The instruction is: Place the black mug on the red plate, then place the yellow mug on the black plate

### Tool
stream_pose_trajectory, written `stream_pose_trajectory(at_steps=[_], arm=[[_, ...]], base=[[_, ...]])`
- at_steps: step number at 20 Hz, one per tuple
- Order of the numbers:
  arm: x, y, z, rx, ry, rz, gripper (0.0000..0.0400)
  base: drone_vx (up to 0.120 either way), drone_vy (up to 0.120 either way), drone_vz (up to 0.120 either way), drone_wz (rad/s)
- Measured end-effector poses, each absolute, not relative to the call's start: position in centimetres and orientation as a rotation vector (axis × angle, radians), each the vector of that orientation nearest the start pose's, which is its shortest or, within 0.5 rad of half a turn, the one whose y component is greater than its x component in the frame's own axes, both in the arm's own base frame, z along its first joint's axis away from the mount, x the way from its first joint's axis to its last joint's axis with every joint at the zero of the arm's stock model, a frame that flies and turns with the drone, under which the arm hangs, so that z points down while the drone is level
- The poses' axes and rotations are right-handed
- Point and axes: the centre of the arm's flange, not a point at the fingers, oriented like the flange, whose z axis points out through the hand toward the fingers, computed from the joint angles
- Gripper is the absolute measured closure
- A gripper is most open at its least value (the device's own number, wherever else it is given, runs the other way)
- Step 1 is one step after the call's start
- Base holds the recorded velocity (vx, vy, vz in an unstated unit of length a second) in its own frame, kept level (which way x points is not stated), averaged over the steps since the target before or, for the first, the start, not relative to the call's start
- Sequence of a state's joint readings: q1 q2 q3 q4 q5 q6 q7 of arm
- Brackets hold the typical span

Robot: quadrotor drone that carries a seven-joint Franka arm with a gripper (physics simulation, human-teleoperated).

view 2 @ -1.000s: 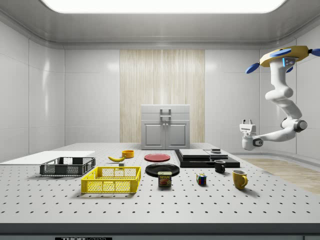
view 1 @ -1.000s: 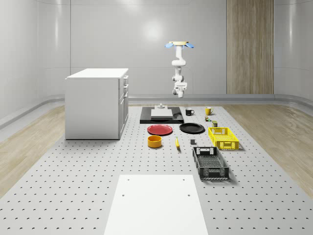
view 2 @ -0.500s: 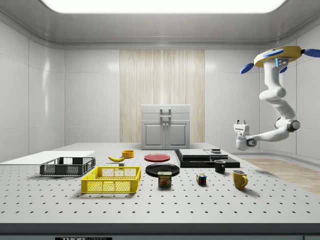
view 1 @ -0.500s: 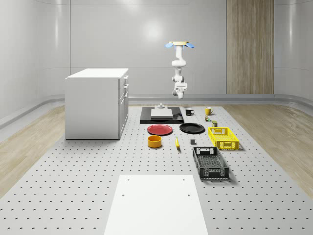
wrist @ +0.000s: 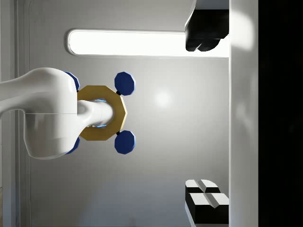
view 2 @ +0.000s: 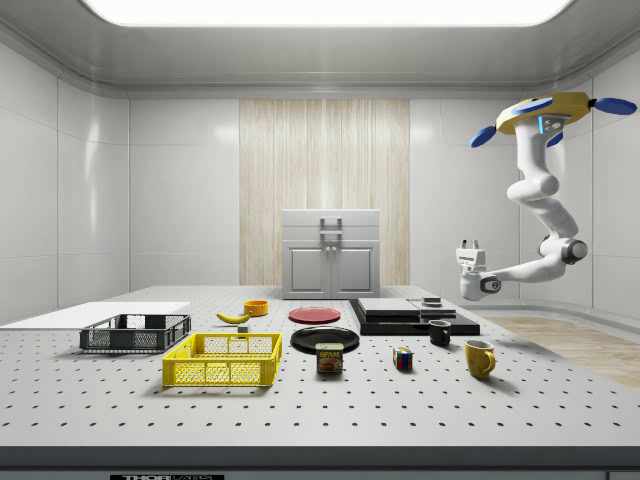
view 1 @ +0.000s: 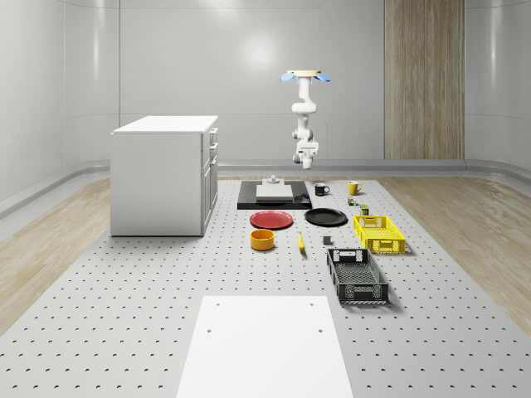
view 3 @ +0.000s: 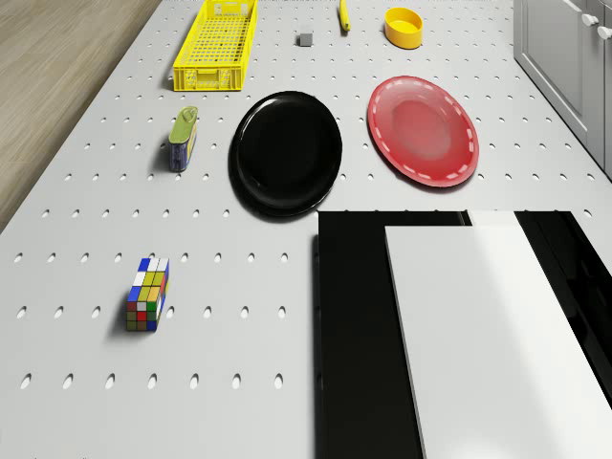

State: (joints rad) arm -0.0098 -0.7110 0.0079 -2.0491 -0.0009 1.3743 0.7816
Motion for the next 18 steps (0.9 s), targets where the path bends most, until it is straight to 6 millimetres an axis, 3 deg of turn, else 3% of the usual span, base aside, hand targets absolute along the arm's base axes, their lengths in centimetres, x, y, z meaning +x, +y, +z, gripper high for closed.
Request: stream_pose_trajectory(at_steps=[14, 18], arm=[[30.2, 0.7, 69.1, -2.940, 1.219, -0.109, 0.0000], [30.1, 1.3, 69.0, -2.992, 1.241, -0.155, 0.0000]], base=[[0.120, 0.000, 0.000, 0.000], [0.000, 0.000, 0.000, 0.000]])
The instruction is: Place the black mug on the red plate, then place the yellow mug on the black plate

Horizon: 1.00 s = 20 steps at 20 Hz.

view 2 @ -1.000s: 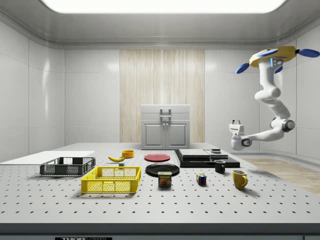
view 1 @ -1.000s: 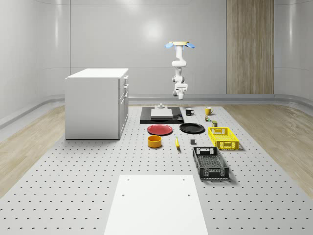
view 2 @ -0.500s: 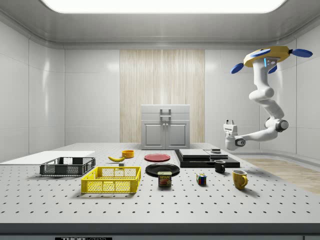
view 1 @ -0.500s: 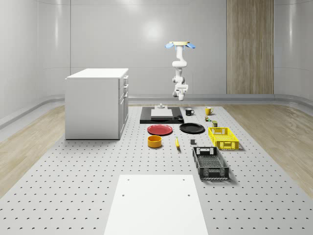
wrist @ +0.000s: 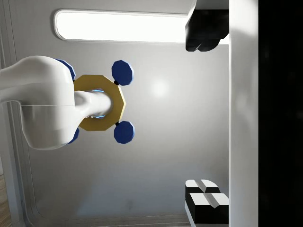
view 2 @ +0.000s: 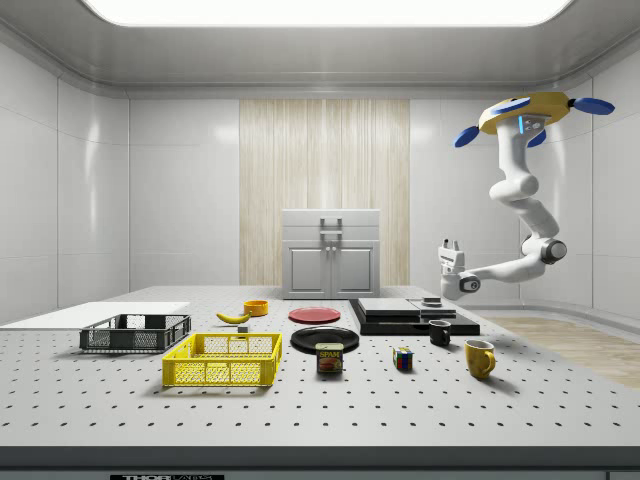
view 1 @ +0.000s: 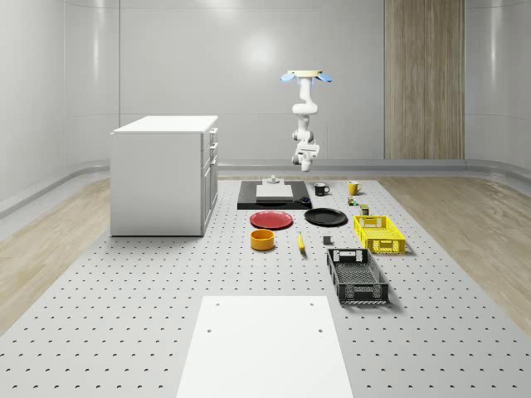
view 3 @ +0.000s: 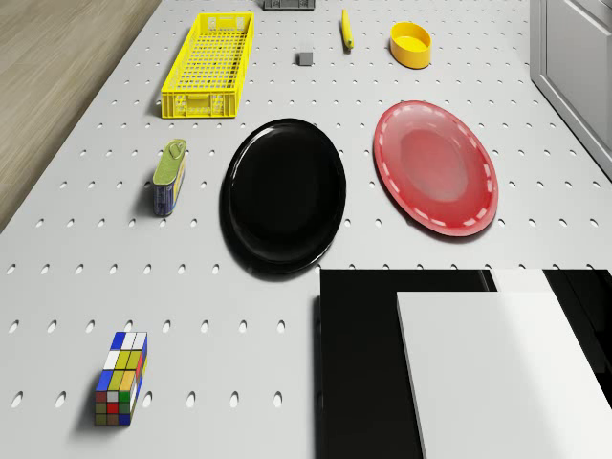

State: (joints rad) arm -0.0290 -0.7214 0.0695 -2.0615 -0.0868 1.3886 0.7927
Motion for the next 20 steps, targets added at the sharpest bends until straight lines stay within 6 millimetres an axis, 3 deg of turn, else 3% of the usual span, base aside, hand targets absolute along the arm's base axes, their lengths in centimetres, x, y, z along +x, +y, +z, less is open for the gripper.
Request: stream_pose_trajectory(at_steps=[7, 10, 12, 14, 16, 18, 20], arm=[[30.1, 4.0, 68.2, -3.221, 1.339, -0.372, 0.0000], [30.1, 6.3, 66.9, -3.416, 1.422, -0.598, 0.0000], [30.2, 7.9, 65.1, -3.581, 1.494, -0.842, 0.0000], [30.3, 9.3, 62.5, -3.752, 1.571, -1.201, 0.0000], [30.4, 9.9, 59.1, -3.876, 1.633, -1.710, 0.0000], [30.5, 9.3, 55.8, -3.869, 1.645, -2.380, 0.0000], [30.6, 7.8, 53.1, -3.648, 1.571, -3.159, 0.0000]], base=[[0.000, 0.000, -0.097, 0.000], [0.053, 0.000, -0.120, 0.000], [0.120, 0.000, -0.120, 0.000], [0.020, 0.000, -0.120, 0.000], [0.000, 0.000, -0.120, 0.000], [0.000, 0.000, -0.120, 0.000], [0.000, 0.000, -0.120, 0.000]])
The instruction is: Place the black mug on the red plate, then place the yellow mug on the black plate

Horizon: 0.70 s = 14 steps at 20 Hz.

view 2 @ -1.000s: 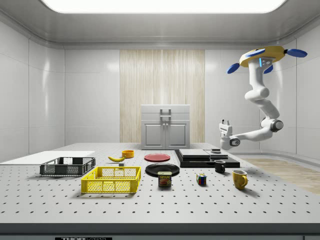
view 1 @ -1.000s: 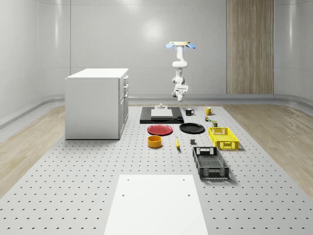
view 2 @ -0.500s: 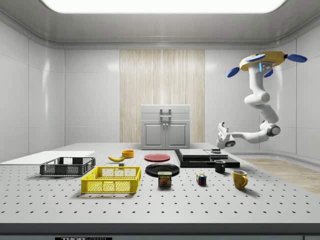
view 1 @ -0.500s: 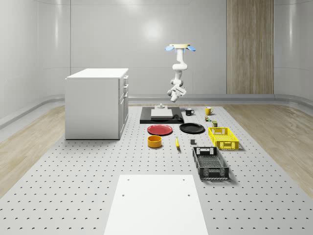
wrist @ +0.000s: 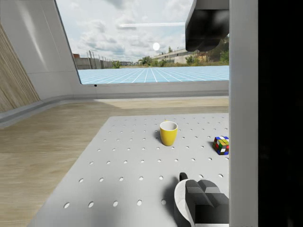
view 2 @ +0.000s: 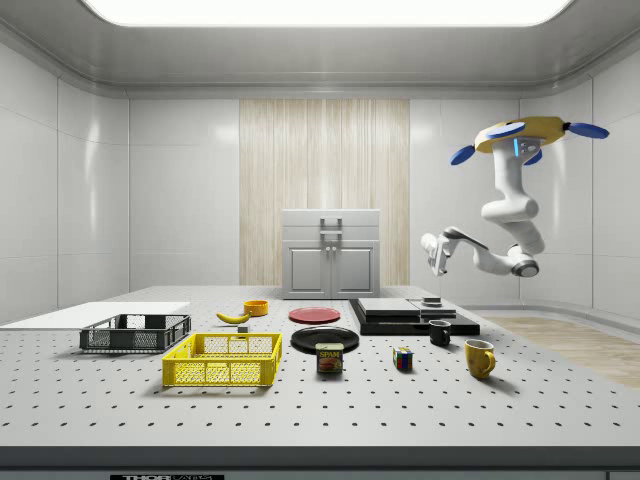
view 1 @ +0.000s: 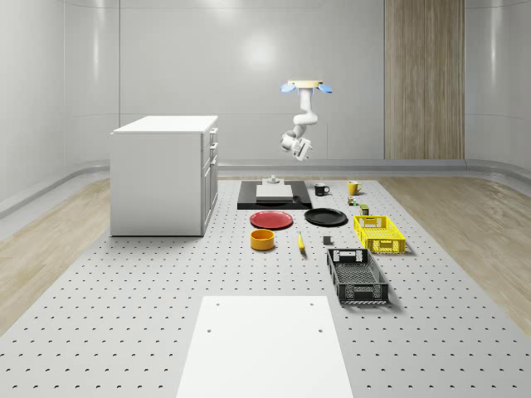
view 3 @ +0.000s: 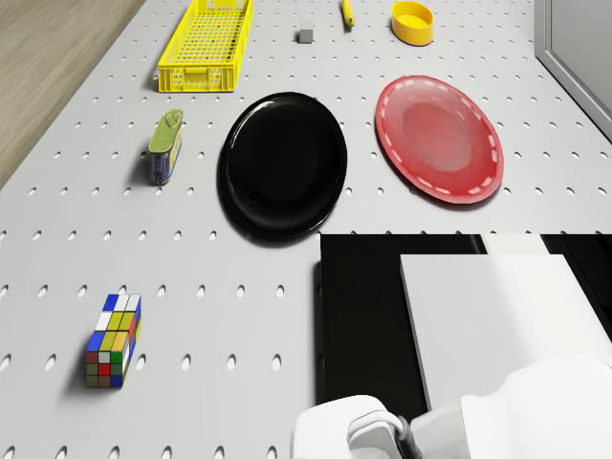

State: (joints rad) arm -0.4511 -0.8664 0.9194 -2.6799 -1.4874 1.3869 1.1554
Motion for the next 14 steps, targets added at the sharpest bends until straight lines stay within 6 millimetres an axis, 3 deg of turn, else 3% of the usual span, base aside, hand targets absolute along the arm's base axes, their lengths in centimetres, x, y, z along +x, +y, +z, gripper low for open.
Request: stream_pose_trajectory(at_steps=[4, 6, 14], arm=[[30.7, 4.5, 50.3, 0.446, -0.198, 0.781, 0.0000], [30.7, 3.2, 49.7, 0.313, -0.141, 0.785, 0.0000], [30.7, 0.8, 49.1, 0.074, -0.036, 0.785, 0.0000]], base=[[0.010, 0.000, -0.120, 0.000], [0.120, 0.000, -0.120, 0.000], [0.110, 0.000, -0.120, 0.000]])
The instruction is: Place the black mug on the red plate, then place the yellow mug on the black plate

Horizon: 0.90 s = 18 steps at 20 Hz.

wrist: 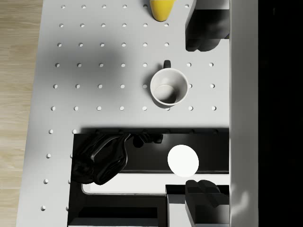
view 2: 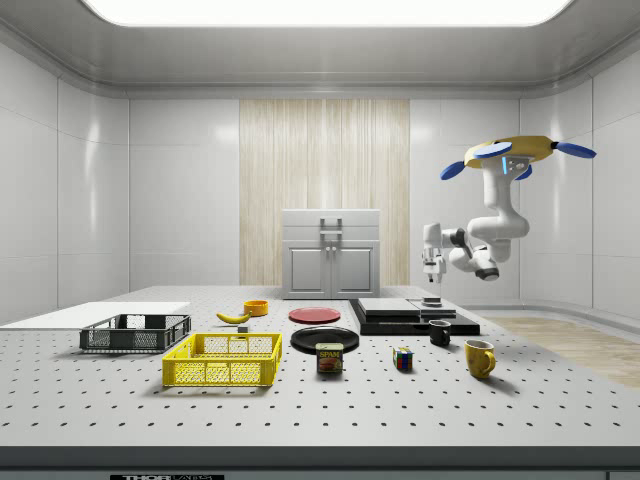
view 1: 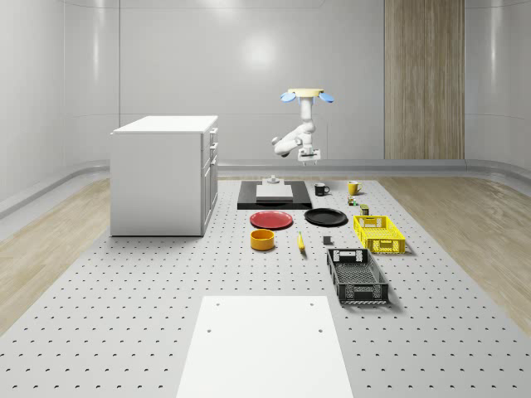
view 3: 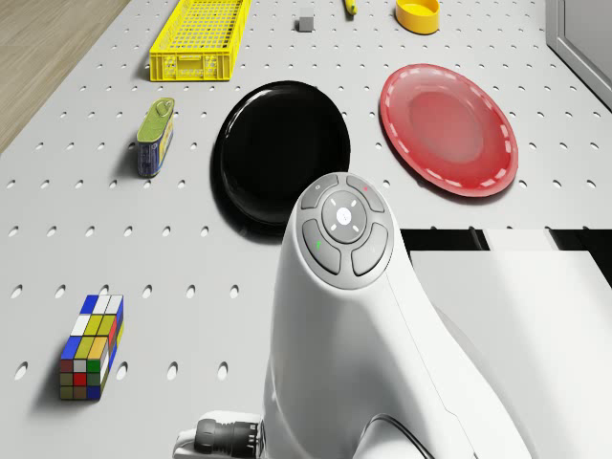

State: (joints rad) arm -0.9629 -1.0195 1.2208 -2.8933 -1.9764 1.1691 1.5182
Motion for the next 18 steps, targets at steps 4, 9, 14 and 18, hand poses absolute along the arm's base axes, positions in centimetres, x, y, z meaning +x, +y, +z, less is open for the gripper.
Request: stream_pose_trajectory(at_steps=[4, 9, 14, 18], arm=[[30.68, 0.35, 49.10, 0.036, -0.019, 0.785, 0.0000], [30.68, 0.13, 49.09, 0.015, -0.009, 0.784, 0.0000], [30.68, 0.04, 49.08, 0.006, -0.005, 0.784, 0.0000], [30.68, 0.01, 49.08, 0.003, -0.003, 0.784, 0.0000]], base=[[0.010, 0.010, -0.120, 0.000], [0.000, 0.096, -0.120, 0.000], [0.000, 0.000, -0.120, 0.000], [0.000, 0.070, -0.120, 0.000]])
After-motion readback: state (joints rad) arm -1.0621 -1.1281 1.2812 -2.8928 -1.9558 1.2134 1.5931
